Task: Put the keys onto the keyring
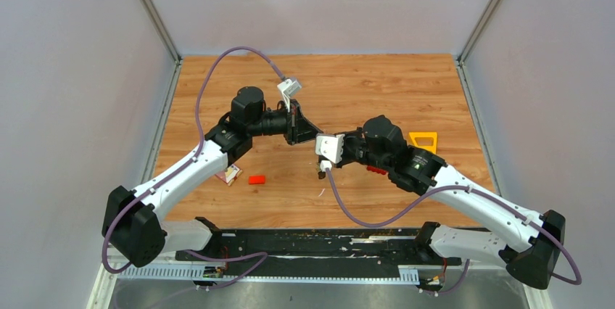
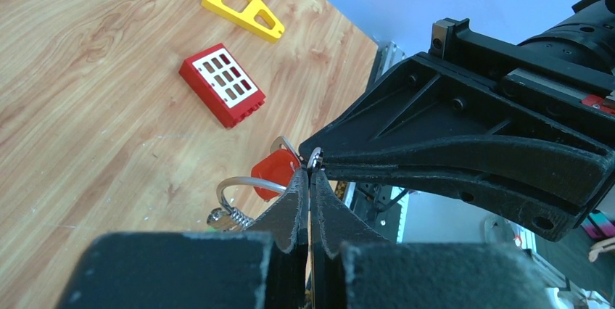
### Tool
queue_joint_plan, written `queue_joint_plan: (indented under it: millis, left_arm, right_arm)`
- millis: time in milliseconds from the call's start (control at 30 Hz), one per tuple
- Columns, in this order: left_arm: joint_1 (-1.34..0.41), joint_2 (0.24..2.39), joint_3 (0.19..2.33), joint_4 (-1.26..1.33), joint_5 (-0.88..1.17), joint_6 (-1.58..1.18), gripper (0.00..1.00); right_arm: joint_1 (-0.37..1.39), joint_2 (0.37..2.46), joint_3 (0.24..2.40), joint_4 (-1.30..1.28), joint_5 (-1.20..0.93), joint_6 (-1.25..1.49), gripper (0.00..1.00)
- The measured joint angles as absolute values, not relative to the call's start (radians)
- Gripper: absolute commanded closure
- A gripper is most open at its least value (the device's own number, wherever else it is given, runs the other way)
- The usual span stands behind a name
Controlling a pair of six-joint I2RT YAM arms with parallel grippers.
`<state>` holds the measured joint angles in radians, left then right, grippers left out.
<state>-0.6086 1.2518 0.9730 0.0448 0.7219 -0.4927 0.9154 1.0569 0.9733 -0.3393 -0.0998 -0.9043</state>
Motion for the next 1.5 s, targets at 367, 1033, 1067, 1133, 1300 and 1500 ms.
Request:
queue_joint_plan:
  millis: [367, 1033, 1067, 1133, 1300, 1500]
  left_arm:
    - [-0.609, 1.252, 0.973, 0.045, 0.724, -0.492, 1.0]
    - [-0.609, 1.236, 0.973, 0.041, 0.723, -0.488, 1.0]
    - [-0.609, 1.236, 0.973, 0.041, 0.722, -0.488, 1.0]
    - [-0.609, 1.236, 0.973, 0.041, 0.72, -0.488, 1.0]
    - [-0.609, 1.236, 0.973, 0.041, 0.715, -0.487, 1.0]
    - [-0.613, 1.236, 0.966, 0.041, 0.711, -0.485, 1.0]
  right_arm:
    - [0.916, 1.057, 0.974, -0.339, -0.096, -0.899, 1.0]
    - [0.916, 1.05, 0.974, -0.36, -0.115, -0.934, 1.0]
    - [0.916, 1.048, 0.974, -0.36, -0.115, -0.934, 1.0]
    - [0.916, 1.044, 0.974, -0.36, -0.115, -0.934, 1.0]
    - [0.916, 1.036, 0.974, -0.36, -0.119, -0.933, 1.0]
    - [0.916, 1.031, 0.974, -0.361, -0.126, -0.932, 1.0]
